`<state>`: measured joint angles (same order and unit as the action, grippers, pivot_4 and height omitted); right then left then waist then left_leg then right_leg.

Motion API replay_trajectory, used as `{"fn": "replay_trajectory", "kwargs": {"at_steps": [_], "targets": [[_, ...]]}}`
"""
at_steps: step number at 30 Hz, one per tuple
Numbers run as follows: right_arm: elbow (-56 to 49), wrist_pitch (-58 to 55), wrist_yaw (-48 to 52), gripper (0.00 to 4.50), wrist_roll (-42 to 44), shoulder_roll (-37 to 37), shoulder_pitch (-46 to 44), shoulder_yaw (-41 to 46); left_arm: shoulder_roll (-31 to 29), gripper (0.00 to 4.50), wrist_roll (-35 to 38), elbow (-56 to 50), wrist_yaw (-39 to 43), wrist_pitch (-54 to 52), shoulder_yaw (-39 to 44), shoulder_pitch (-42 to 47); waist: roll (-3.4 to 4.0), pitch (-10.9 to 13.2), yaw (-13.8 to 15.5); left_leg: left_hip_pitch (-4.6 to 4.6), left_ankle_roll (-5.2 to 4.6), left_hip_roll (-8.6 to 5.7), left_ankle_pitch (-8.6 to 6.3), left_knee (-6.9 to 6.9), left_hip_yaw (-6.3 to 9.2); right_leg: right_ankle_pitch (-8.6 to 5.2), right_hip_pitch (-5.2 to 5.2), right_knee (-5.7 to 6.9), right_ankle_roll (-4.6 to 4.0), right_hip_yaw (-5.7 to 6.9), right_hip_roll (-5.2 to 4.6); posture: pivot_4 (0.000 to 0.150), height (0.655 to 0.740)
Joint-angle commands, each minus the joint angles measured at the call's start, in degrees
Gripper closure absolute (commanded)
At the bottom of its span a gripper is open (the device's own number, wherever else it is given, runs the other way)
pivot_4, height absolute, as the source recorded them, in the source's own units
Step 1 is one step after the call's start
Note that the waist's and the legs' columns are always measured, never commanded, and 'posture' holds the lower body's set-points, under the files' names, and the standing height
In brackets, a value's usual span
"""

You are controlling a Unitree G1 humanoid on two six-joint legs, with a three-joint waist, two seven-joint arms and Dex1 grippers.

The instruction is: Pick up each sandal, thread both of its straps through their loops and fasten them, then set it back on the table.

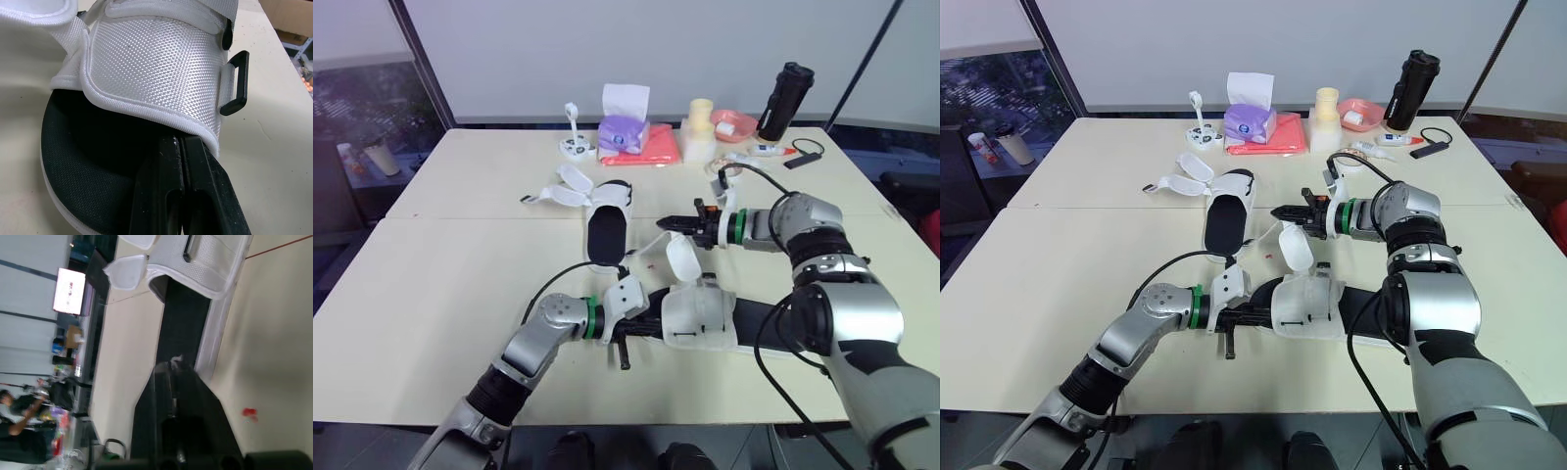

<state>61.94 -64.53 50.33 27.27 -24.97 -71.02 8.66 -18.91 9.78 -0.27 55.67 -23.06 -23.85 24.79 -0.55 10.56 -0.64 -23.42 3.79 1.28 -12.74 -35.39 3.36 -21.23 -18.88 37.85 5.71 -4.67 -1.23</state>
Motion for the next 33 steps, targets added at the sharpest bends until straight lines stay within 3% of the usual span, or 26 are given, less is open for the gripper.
{"fn": "replay_trajectory", "kwargs": {"at_steps": [1, 3, 6, 11, 13, 23, 33], "targets": [[-2.8, 6.3, 2.0, 4.45, -2.5, -1.5, -0.7, -0.7, -0.6, 4.50, -3.6, 5.2, -1.3, -2.5, -4.0, -3.5, 0.00, 0.0, 0.0, 0.00, 0.00, -0.04, 0.00, 0.00, 0.00, 0.00, 0.00, 0.00, 0.00, 0.00, -0.01, 0.150, 0.7400], [-2.6, 10.5, 3.4, 4.45, -3.1, -2.3, -0.8, -0.2, -0.5, 4.50, -3.6, 5.2, -1.3, -2.4, -4.1, -3.5, 0.00, 0.0, 0.0, 0.00, 0.00, -0.08, 0.00, 0.00, 0.02, 0.00, 0.01, 0.00, 0.01, 0.02, -0.05, 0.150, 0.7400], [-3.3, 13.9, 9.0, 3.59, -4.0, -3.8, -0.5, -1.2, -0.2, 4.50, -3.6, 5.3, -1.3, -2.3, -4.2, -3.5, 0.00, 0.0, 0.0, 0.00, 0.00, -0.28, 0.00, 0.00, 0.03, -0.03, 0.02, 0.00, 0.06, 0.06, -0.22, 0.150, 0.7400], [-3.5, 15.8, 16.3, 0.92, -7.3, -6.0, 0.1, -4.9, 0.0, 4.50, -3.4, 5.6, -1.4, -2.3, -4.0, -3.6, 0.00, 0.0, 0.0, 0.00, 0.00, -0.36, 0.01, 0.00, 0.04, -0.05, 0.06, 0.00, 0.11, 0.06, -0.31, 0.150, 0.7400], [-3.3, 14.2, 20.5, 0.07, -8.3, -7.2, 0.3, -6.9, 0.1, 4.50, -3.4, 5.6, -1.5, -2.4, -3.9, -3.6, 0.00, 0.0, 0.0, 0.00, 0.00, -0.36, 0.01, 0.00, 0.05, -0.05, 0.07, 0.00, 0.11, 0.08, -0.32, 0.150, 0.7400], [-2.6, 10.5, 26.1, 0.07, -11.3, -10.7, 2.7, -9.9, 0.1, 4.50, -2.9, 5.0, -2.4, -3.0, -2.9, -4.4, 0.00, 0.0, 0.0, 0.01, 0.00, -0.37, 0.01, -0.02, 0.07, -0.05, 0.10, 0.00, 0.11, 0.09, -0.35, 0.150, 0.7400], [-4.1, 3.7, 27.1, 0.07, -8.3, -7.3, 3.5, -8.2, 0.0, 4.50, -2.6, 5.0, -2.6, -3.3, -2.5, -4.4, 0.03, 0.0, -0.1, 0.03, 0.00, -0.36, 0.01, -0.02, 0.08, -0.05, 0.12, 0.00, 0.11, 0.09, -0.34, 0.150, 0.7400]]}}
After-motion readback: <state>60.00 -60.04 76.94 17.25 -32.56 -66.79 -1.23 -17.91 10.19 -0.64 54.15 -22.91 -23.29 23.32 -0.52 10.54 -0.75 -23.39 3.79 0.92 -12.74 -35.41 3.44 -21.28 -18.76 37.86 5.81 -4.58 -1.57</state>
